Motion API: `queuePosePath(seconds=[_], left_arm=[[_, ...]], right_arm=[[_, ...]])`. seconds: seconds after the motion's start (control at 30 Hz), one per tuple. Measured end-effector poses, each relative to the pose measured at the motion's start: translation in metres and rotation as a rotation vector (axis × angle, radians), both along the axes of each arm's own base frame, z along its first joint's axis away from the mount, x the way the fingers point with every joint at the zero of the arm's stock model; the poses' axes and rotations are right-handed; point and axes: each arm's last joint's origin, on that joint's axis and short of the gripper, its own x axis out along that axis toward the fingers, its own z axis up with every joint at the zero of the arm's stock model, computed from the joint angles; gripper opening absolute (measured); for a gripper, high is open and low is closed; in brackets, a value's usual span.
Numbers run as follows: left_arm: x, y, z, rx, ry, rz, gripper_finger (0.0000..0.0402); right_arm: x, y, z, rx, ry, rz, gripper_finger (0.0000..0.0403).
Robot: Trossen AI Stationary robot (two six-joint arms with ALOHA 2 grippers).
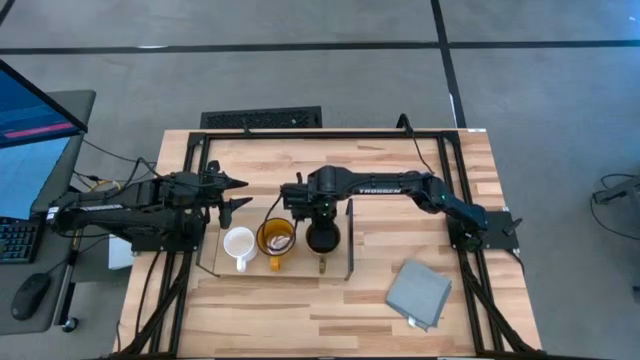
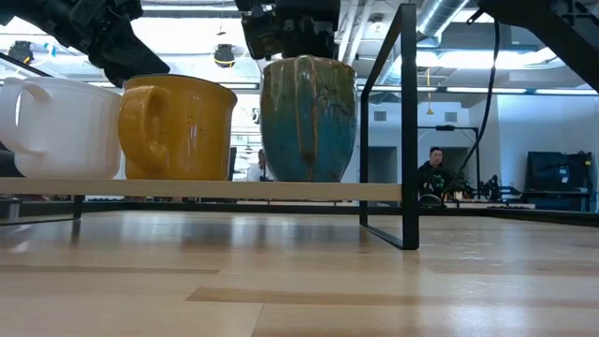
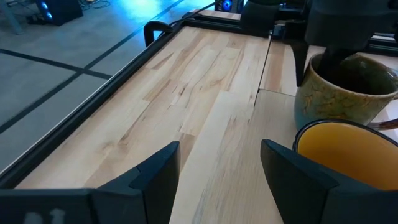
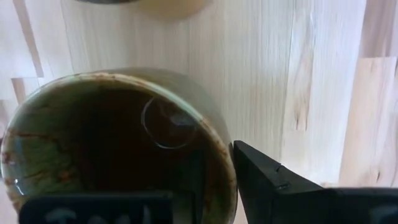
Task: Stack small to large cups/mugs on shelf
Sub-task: Put the brown mug on the shelf, then return to Home Position
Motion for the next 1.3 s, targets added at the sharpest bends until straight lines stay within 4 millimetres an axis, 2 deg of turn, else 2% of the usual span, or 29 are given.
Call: queuePosePath(seconds=[0.77,1.3], left_arm=[[0.0000,0.0000,0.0000,0.000,0.000,0.000,0.0215],[0.0000,0.0000,0.0000,0.000,0.000,0.000,0.0215]], right_arm=[[0.0000,0.0006,-0.0005,0.006,0.006,-0.031,0.0112],[0.0018,0.0007,-0.0007,0.006,-0.011,-0.025,0.0257]])
